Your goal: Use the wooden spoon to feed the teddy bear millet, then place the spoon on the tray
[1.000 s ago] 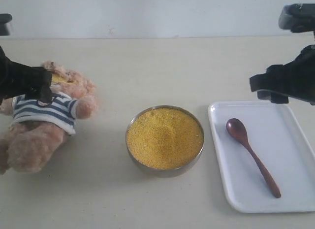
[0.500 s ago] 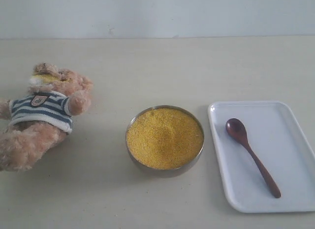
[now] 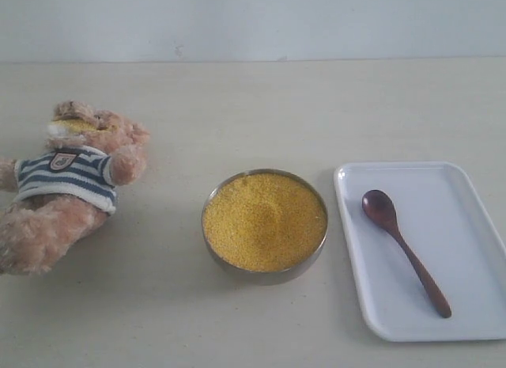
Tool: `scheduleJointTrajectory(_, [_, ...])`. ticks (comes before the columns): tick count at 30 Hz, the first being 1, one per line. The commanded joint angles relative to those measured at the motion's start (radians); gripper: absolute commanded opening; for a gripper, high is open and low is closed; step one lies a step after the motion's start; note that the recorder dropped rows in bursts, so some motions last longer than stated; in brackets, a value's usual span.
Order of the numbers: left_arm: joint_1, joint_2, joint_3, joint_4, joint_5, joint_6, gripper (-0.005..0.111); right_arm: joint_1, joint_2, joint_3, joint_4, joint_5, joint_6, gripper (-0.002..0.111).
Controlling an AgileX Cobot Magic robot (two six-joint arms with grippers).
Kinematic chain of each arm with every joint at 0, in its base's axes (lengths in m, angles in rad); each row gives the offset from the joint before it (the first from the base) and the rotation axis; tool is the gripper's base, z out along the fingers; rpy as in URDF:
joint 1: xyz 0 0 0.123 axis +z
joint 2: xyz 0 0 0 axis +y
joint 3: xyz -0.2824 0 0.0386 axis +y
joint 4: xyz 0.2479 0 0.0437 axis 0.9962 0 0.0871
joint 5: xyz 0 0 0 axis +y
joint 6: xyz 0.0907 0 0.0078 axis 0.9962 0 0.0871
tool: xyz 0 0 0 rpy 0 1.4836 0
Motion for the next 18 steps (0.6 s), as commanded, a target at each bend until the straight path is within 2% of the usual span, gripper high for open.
scheduleJointTrajectory(1, [0.001,0.006,0.007,0.002,-0.003,0.009,0.004,-0.005,-0.017,0.006,-0.004,-0.001,0.002,0.001])
scheduleJointTrajectory(18, [0.001,0.008,0.011,-0.001,-0.003,0.009,0.004,-0.005,-0.017,0.006,-0.004,-0.007,0.002,0.001])
